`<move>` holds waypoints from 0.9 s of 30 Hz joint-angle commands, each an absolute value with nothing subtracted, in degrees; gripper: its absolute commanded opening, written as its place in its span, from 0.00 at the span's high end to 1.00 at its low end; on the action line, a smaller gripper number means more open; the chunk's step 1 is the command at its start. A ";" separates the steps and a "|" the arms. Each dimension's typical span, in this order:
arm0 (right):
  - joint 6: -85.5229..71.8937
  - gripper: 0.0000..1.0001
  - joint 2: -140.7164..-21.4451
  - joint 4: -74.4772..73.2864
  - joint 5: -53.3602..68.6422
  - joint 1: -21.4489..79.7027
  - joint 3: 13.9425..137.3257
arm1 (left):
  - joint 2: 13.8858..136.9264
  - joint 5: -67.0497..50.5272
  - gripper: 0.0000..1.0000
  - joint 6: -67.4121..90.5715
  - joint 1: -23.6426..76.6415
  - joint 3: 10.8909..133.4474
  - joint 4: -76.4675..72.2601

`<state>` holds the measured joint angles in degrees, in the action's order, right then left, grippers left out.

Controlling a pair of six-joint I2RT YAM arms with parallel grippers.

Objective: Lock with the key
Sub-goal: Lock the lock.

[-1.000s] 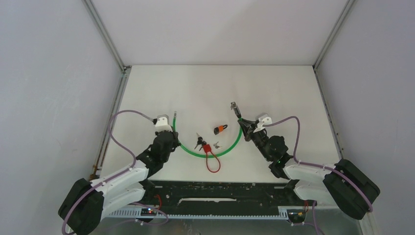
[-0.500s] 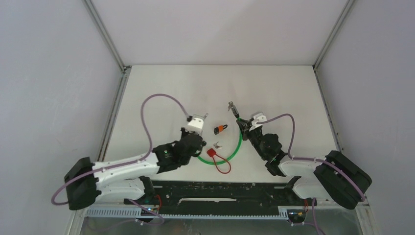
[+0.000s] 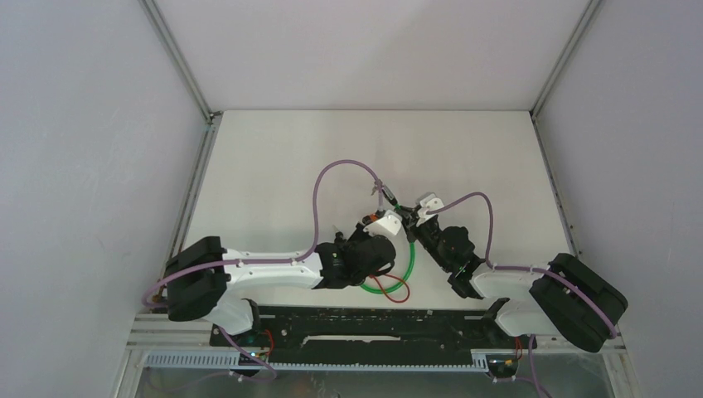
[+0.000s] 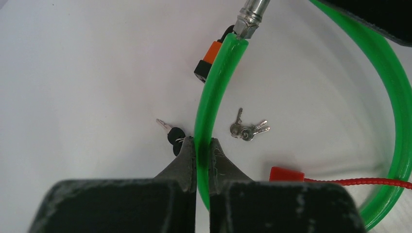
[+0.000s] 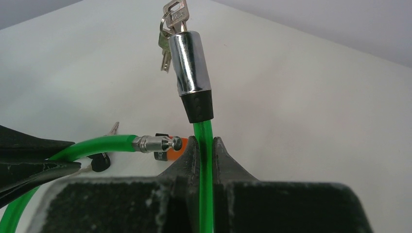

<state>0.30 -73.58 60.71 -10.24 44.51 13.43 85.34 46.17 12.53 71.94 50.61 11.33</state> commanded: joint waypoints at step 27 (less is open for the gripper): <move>-0.45 1.00 -72.16 66.01 -12.17 45.44 16.17 | 82.39 52.33 1.00 22.59 69.01 54.10 13.18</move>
<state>0.49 -72.82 60.12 -14.00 44.77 13.43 83.48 52.51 21.61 69.28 50.65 15.79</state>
